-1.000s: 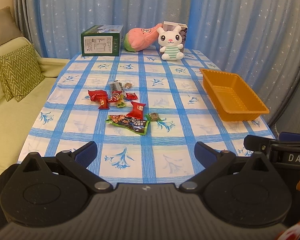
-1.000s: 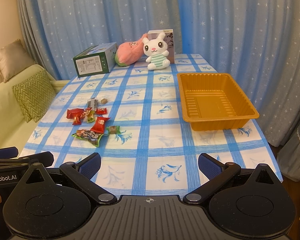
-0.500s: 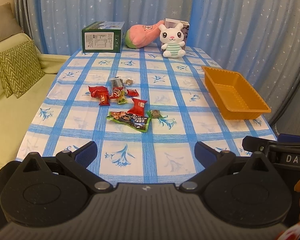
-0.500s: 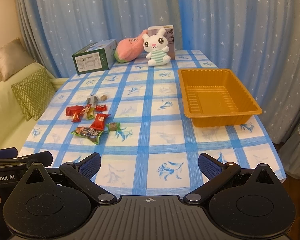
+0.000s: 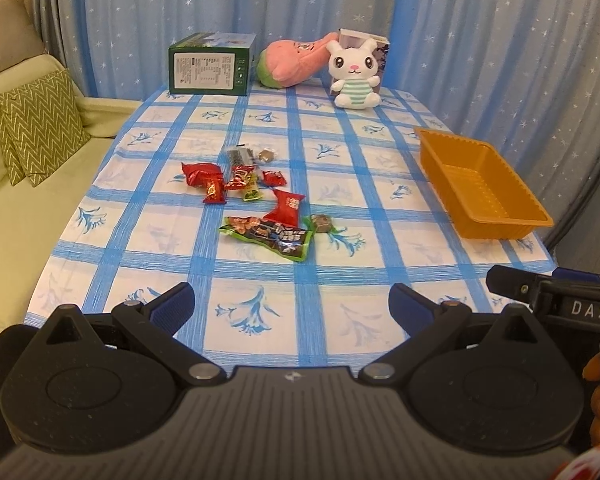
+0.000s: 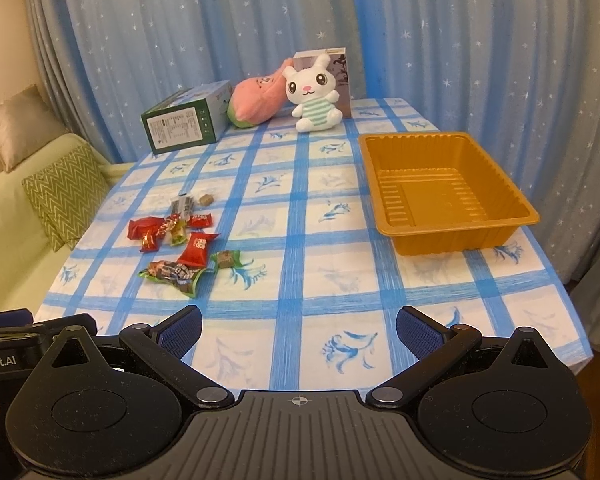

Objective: Organize snacks

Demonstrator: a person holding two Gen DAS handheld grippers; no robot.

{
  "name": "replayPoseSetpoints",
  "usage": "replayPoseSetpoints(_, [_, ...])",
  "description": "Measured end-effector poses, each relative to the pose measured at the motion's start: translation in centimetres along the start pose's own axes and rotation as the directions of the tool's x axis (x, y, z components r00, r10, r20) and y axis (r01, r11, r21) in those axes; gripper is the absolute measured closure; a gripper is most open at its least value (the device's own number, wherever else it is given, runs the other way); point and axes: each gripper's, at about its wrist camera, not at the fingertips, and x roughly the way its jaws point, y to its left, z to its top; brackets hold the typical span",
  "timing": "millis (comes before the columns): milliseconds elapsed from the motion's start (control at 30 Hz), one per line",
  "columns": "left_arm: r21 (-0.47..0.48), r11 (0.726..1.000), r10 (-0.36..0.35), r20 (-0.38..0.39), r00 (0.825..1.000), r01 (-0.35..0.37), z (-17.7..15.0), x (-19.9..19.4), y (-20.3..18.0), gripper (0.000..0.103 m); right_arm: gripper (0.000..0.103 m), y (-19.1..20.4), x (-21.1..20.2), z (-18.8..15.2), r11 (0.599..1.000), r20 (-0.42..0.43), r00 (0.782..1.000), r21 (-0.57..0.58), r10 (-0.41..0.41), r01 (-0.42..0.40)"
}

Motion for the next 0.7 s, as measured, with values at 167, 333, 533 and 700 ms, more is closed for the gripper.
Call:
replayPoseSetpoints(167, [-0.013,1.000,0.006,-0.025,1.000,-0.006,0.5,2.4,1.0,0.001,0.001,0.0,2.4,0.3,1.000,-0.002,1.000,-0.008,0.018,-0.018])
replayPoseSetpoints(333, [-0.069,0.998,-0.007,-0.052,0.999,0.003,1.4,5.7,2.4,0.007,0.001,0.4,5.5,0.6,0.999,-0.018,0.999,-0.035,0.038,-0.039])
replayPoseSetpoints(533, [-0.176,0.984,-0.008,-0.077,0.997,-0.005,2.5,10.1,4.1,0.013,0.001,0.6,9.6,0.8,0.995,-0.039,0.997,-0.077,0.064,-0.067])
replayPoseSetpoints(700, [-0.266,0.964,-0.029,-0.079,0.997,0.007,3.6,14.0,4.8,0.022,0.001,0.5,12.8,1.1,0.993,-0.055,0.997,-0.104,0.054,-0.059])
